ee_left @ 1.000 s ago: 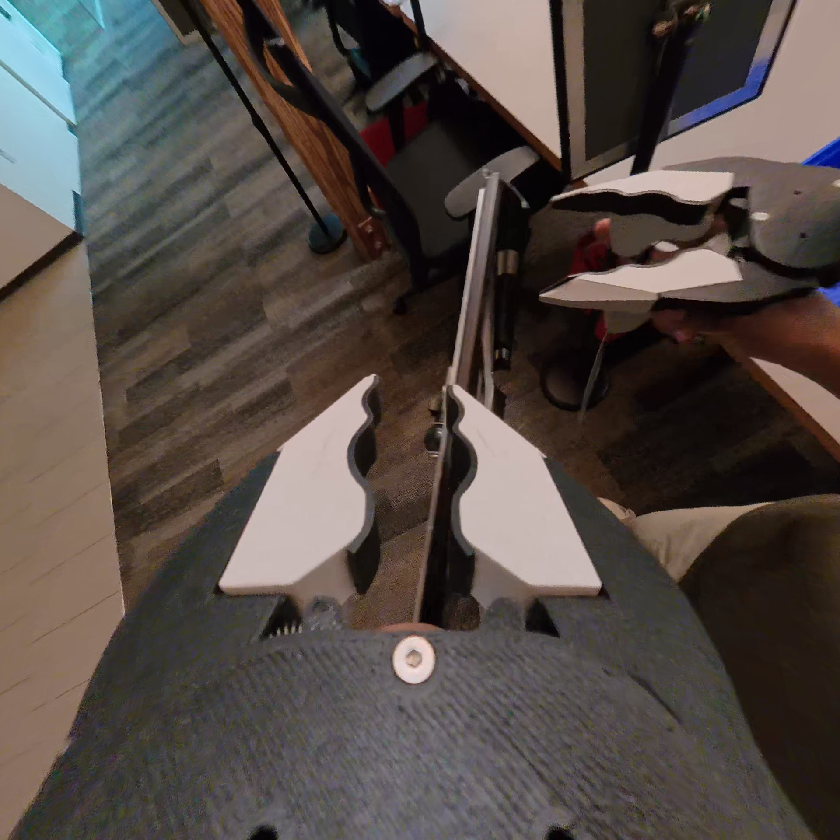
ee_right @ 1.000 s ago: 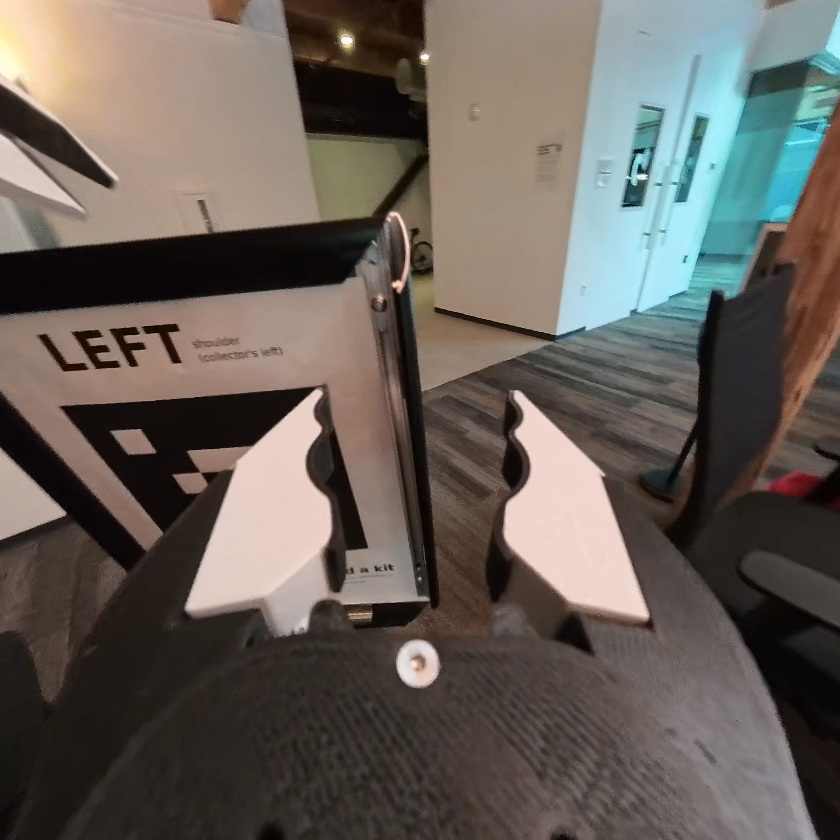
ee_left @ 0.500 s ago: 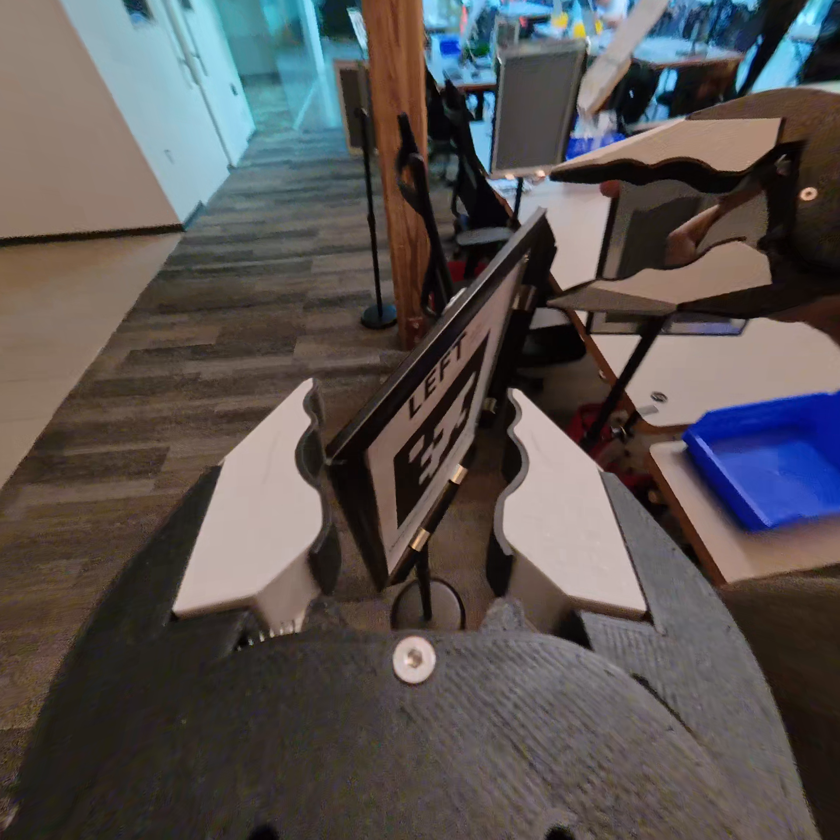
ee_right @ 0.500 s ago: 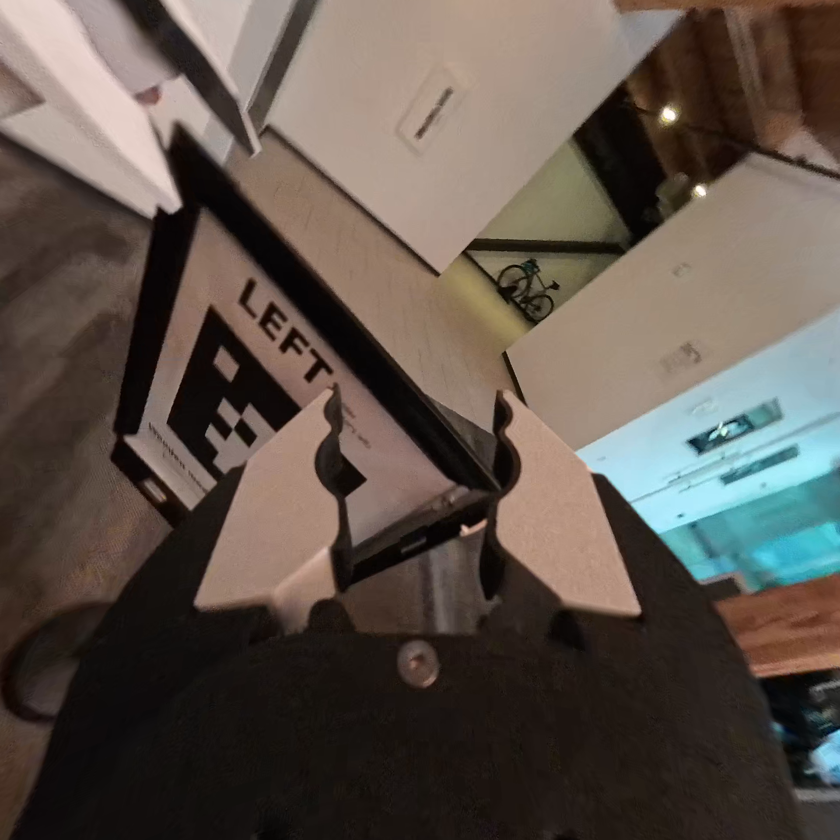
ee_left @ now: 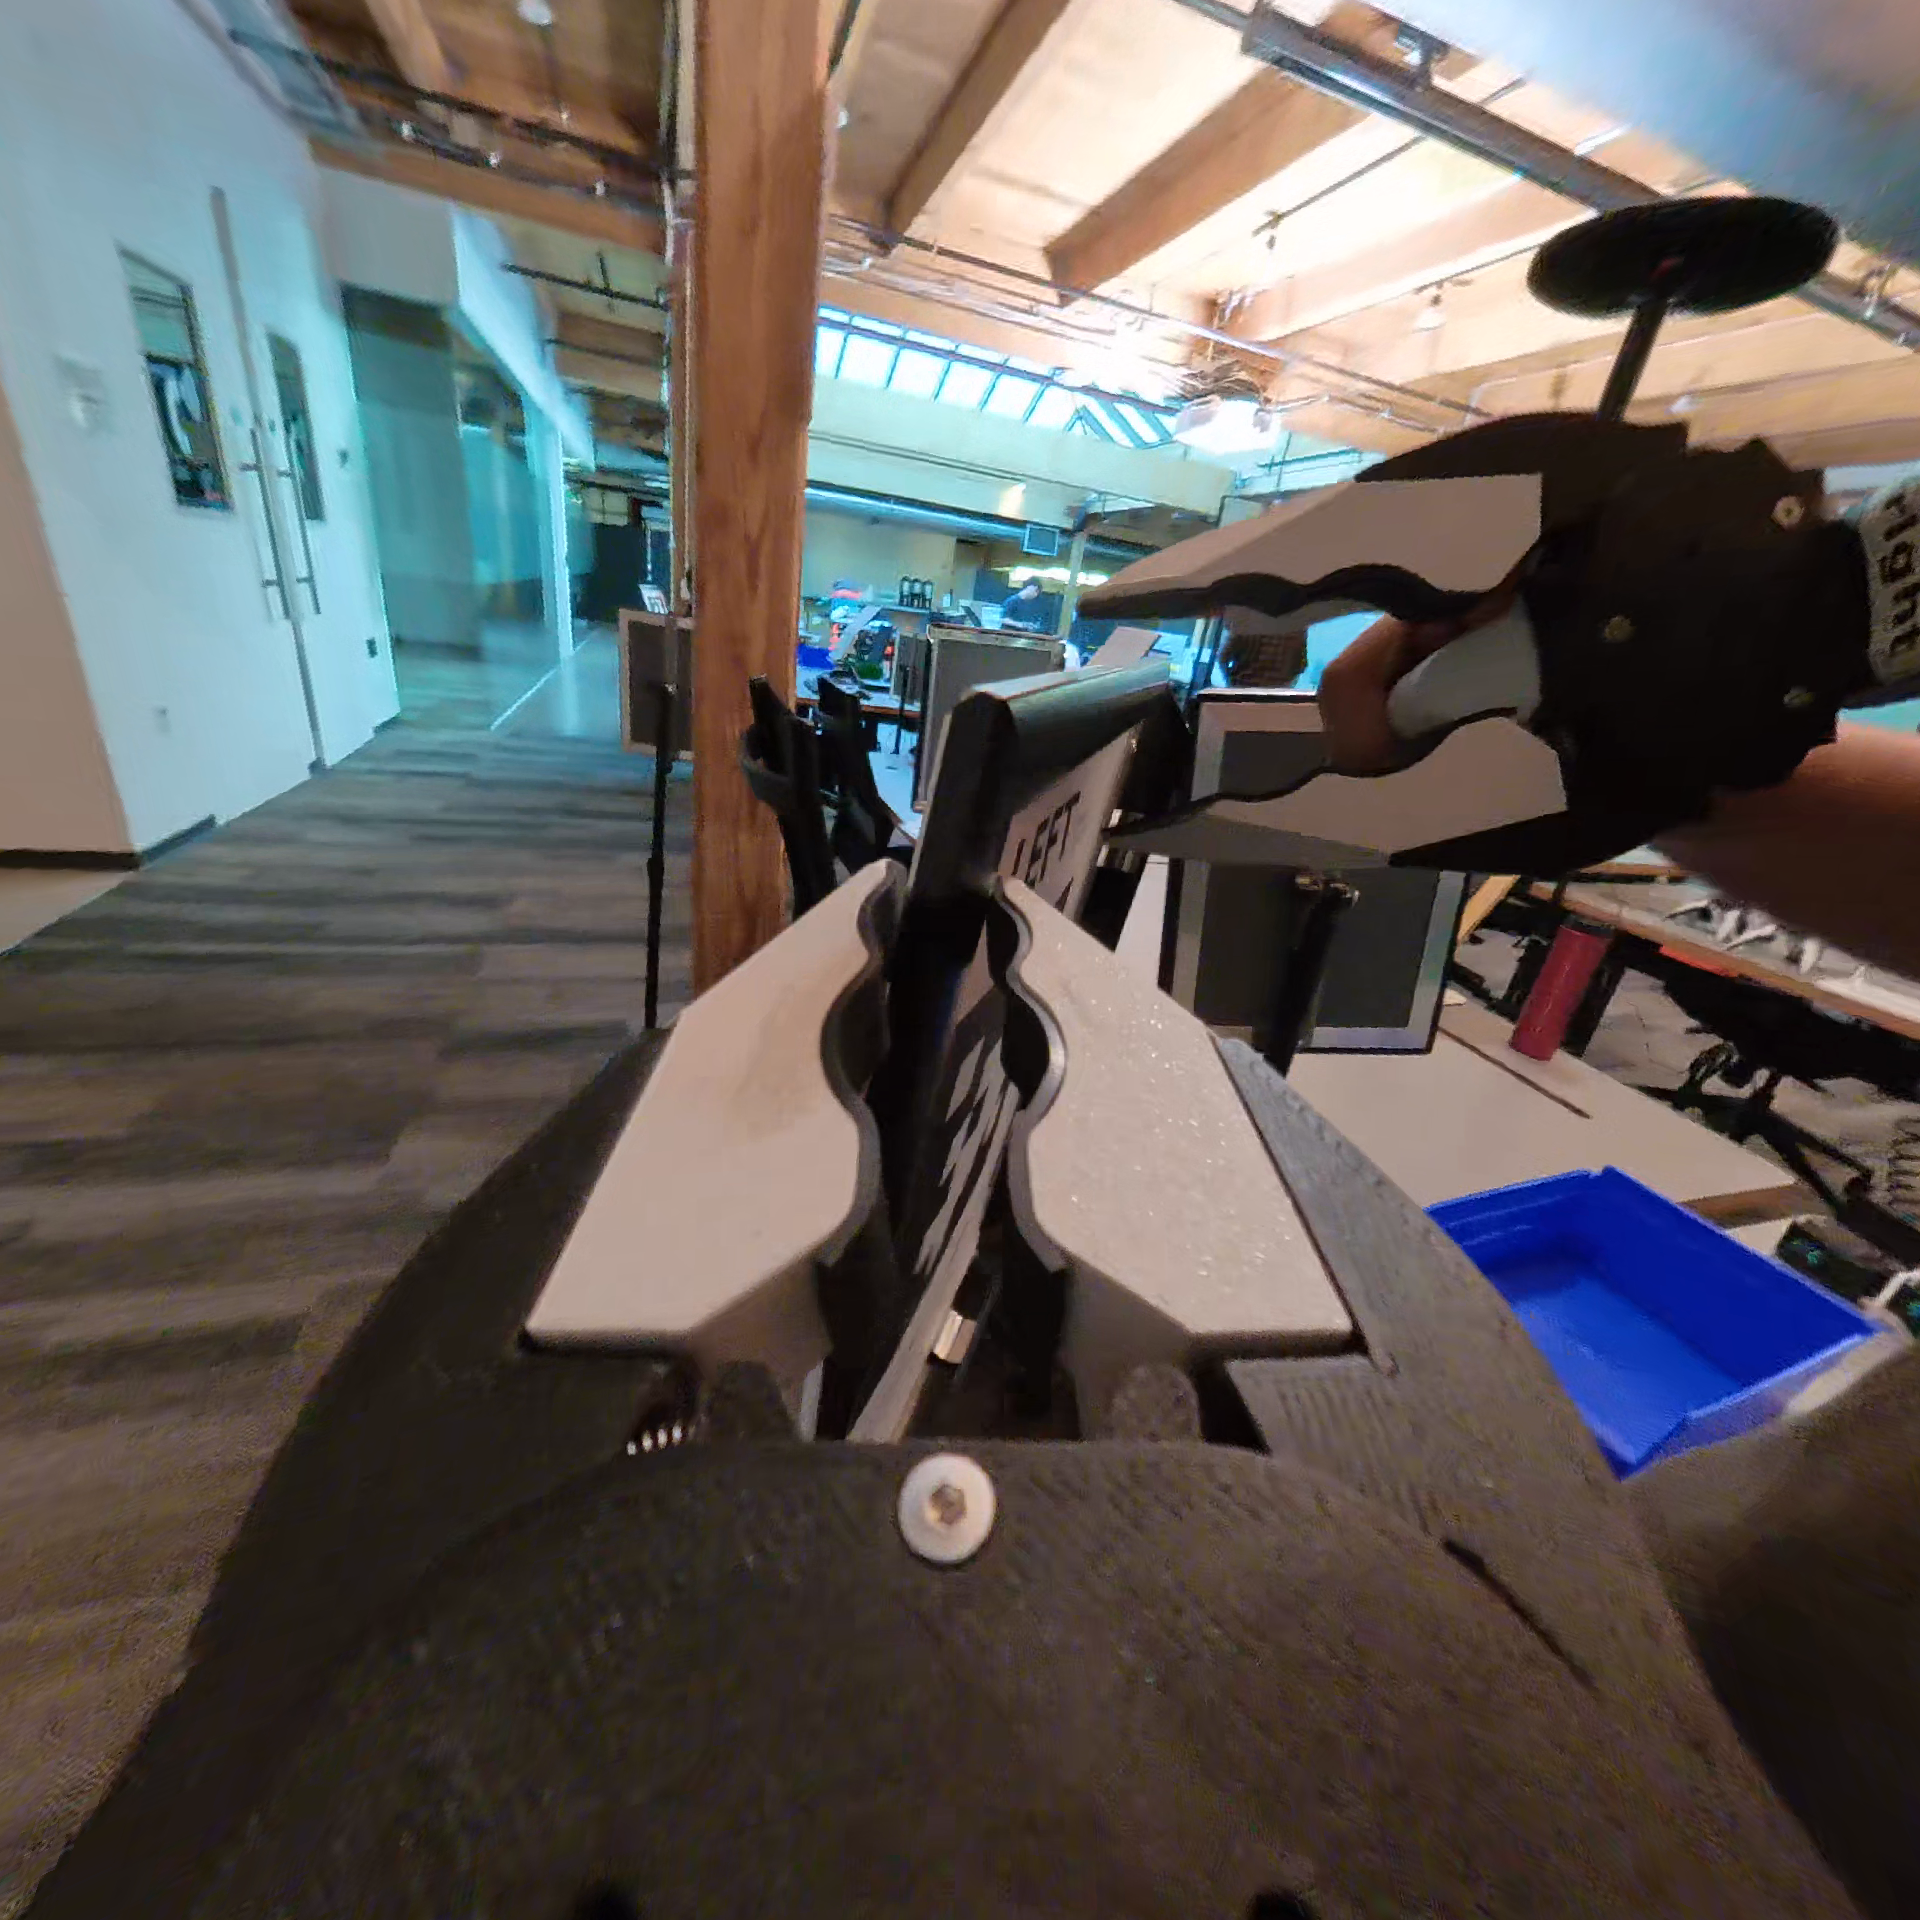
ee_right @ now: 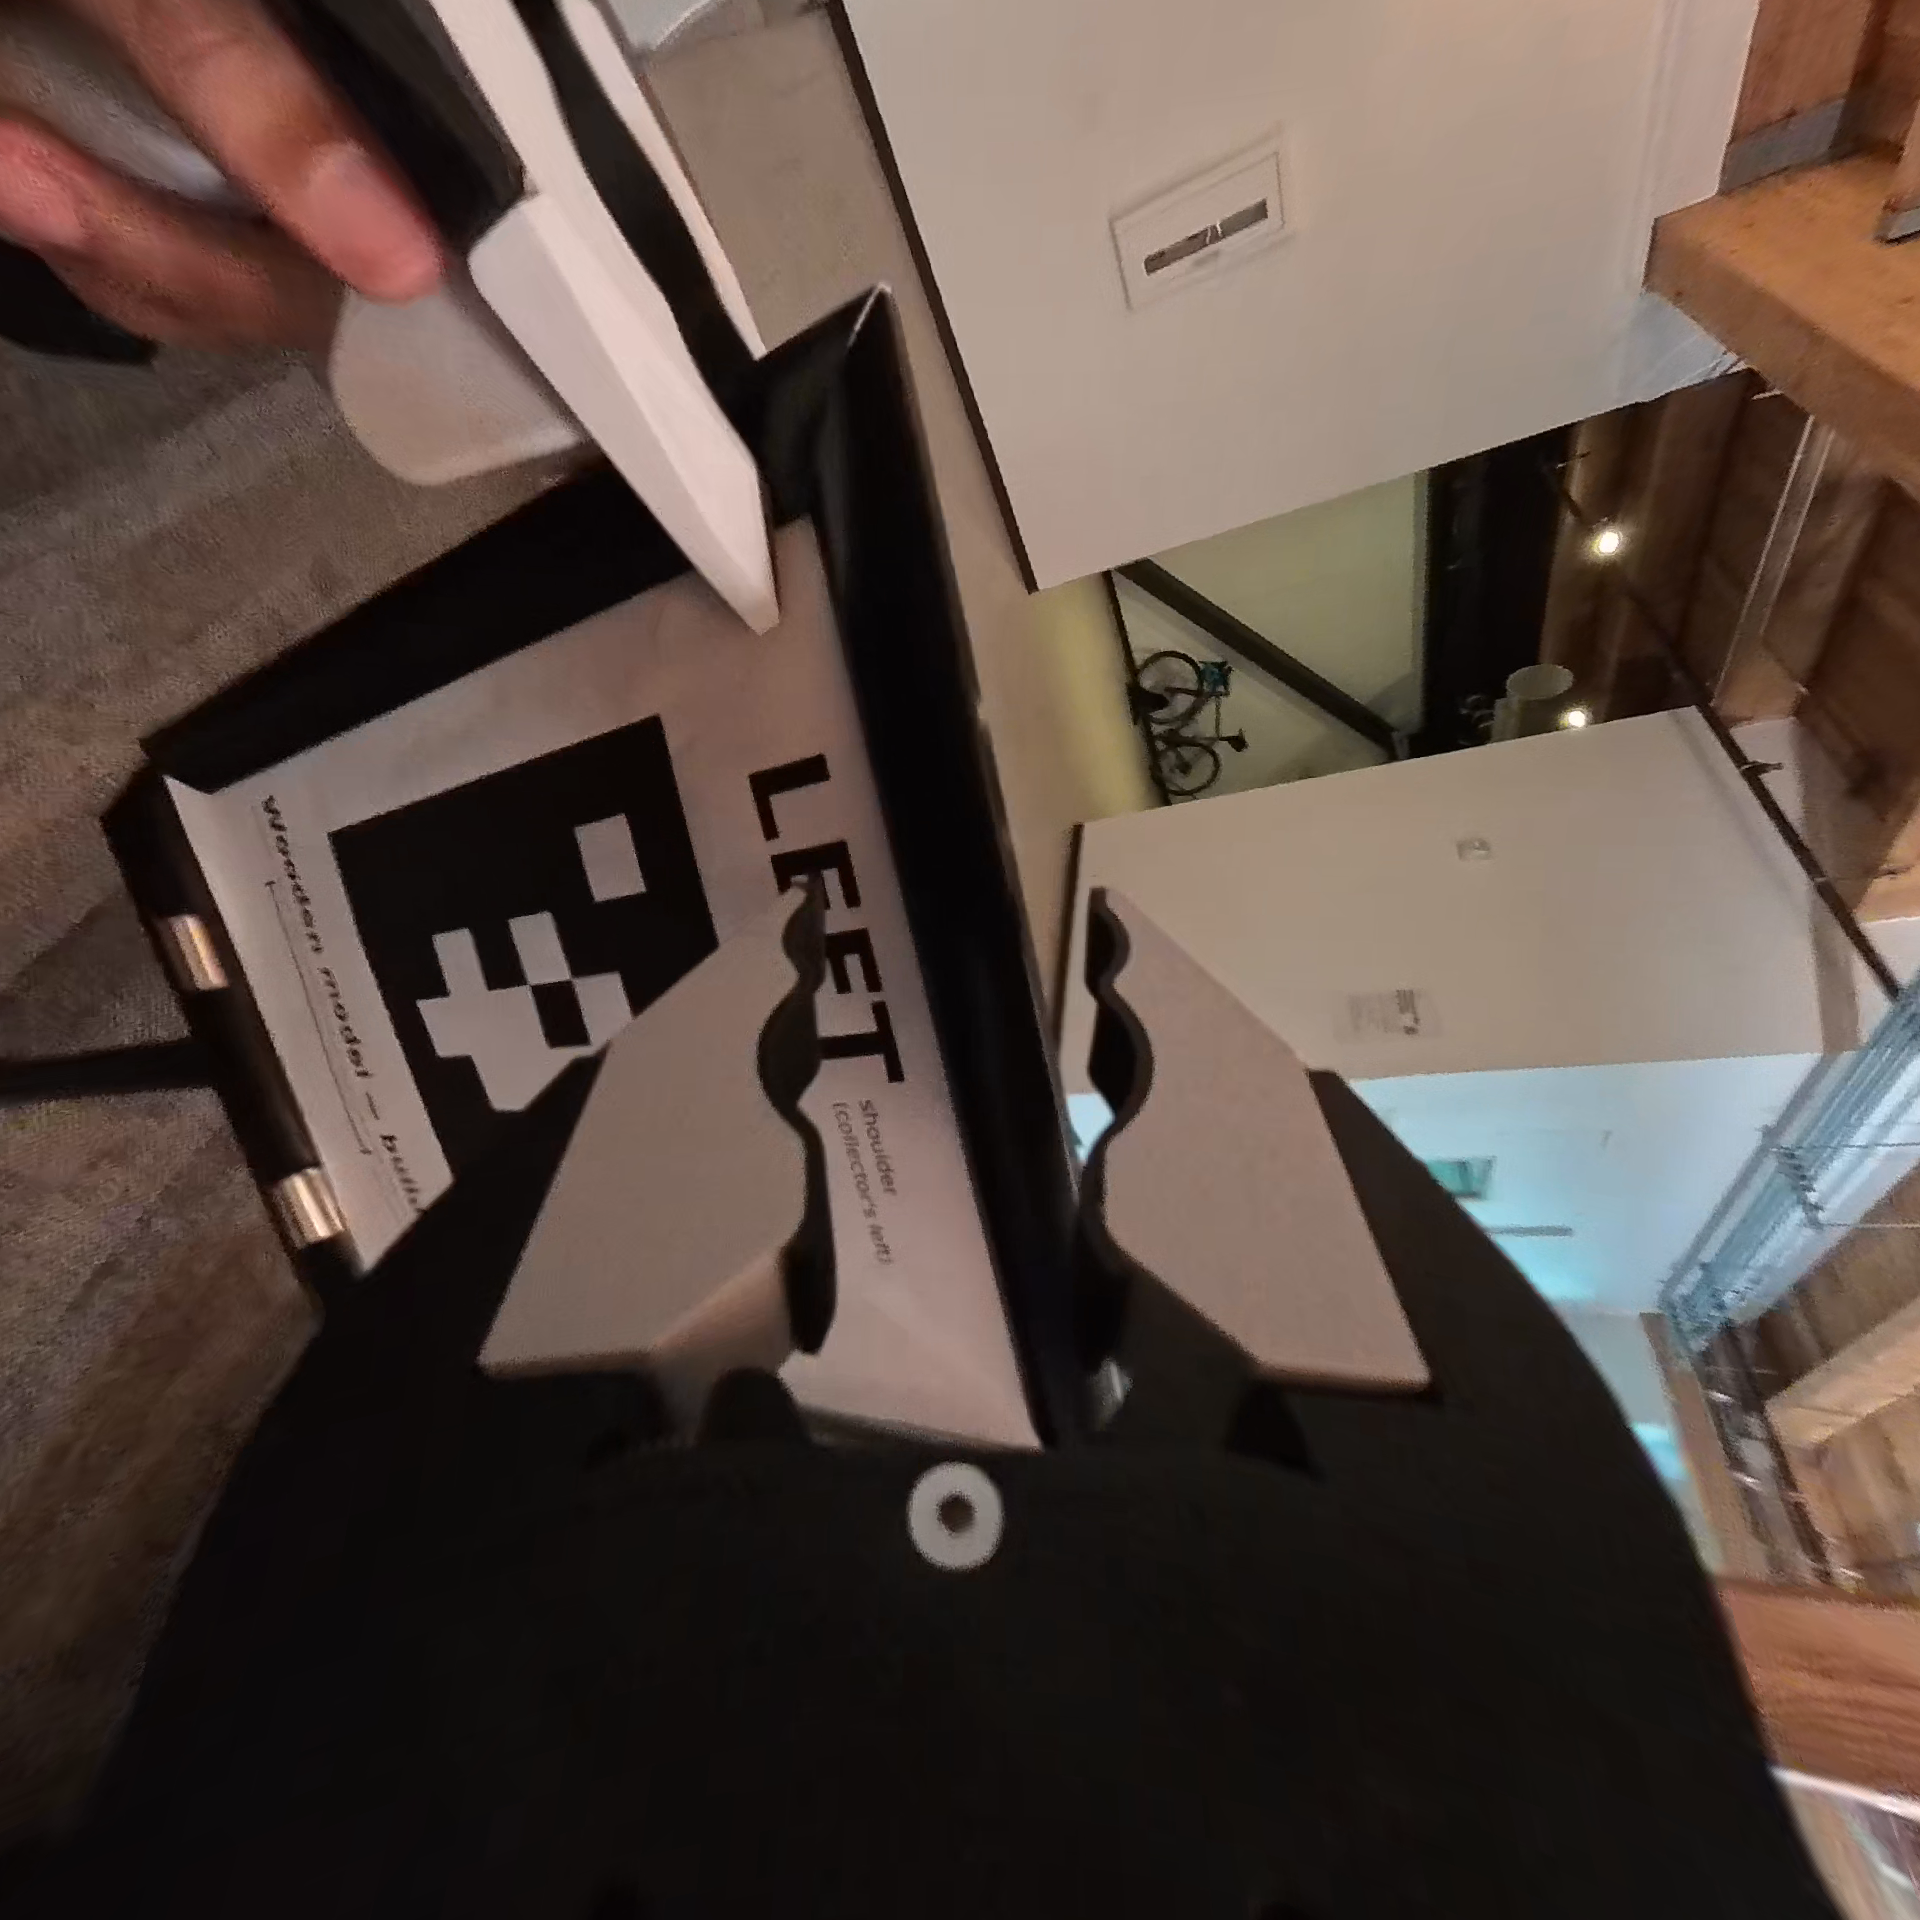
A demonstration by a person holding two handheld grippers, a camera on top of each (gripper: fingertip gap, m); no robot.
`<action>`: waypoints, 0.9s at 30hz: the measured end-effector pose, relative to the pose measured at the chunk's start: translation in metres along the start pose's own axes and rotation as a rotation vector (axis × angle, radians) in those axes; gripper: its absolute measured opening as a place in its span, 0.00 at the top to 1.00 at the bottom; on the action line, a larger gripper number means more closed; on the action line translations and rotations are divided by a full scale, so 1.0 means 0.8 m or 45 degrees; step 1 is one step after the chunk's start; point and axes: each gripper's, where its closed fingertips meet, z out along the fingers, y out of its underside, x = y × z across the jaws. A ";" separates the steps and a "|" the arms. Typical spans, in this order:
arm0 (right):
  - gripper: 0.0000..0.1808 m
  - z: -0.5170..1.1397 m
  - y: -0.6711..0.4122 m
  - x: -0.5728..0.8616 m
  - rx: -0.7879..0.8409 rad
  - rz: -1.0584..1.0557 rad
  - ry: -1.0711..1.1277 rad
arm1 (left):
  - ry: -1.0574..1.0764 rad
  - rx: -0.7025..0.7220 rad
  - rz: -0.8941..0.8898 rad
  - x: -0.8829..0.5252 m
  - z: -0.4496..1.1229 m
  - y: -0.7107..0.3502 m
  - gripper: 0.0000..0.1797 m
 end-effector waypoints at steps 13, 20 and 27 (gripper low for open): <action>0.79 0.013 0.017 0.024 -0.218 -0.057 0.101 | 0.032 -0.199 -0.419 -0.010 0.006 -0.001 0.94; 0.83 0.022 0.015 0.025 -0.224 -0.172 0.081 | 0.064 -0.253 -0.795 -0.008 0.004 -0.005 0.92; 0.84 0.024 0.015 0.031 -0.299 -0.243 0.260 | -0.038 -0.232 -0.772 -0.017 0.007 -0.004 0.92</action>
